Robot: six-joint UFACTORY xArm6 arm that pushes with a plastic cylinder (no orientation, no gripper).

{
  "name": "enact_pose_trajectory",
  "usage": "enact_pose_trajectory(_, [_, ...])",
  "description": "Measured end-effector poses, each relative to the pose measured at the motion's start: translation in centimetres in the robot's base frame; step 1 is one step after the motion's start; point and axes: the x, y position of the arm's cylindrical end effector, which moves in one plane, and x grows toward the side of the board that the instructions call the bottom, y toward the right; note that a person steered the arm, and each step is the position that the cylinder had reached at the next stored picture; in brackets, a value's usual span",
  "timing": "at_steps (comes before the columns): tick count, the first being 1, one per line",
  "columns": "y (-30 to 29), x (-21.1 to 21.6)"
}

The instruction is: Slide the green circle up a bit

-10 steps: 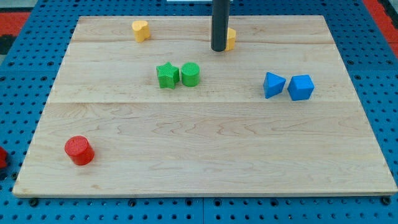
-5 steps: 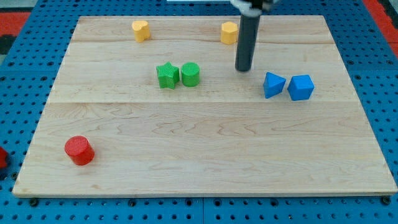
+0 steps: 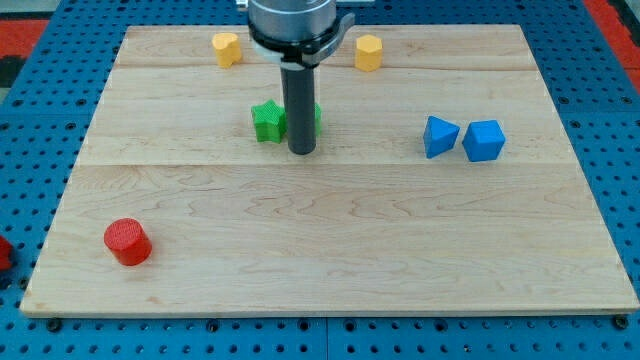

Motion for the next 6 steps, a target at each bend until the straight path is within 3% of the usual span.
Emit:
enact_pose_trajectory(2, [5.4,-4.8])
enact_pose_trajectory(4, [-0.1,-0.3])
enact_pose_trajectory(5, [-2.7,-3.3])
enact_pose_trajectory(6, [3.6,-5.4])
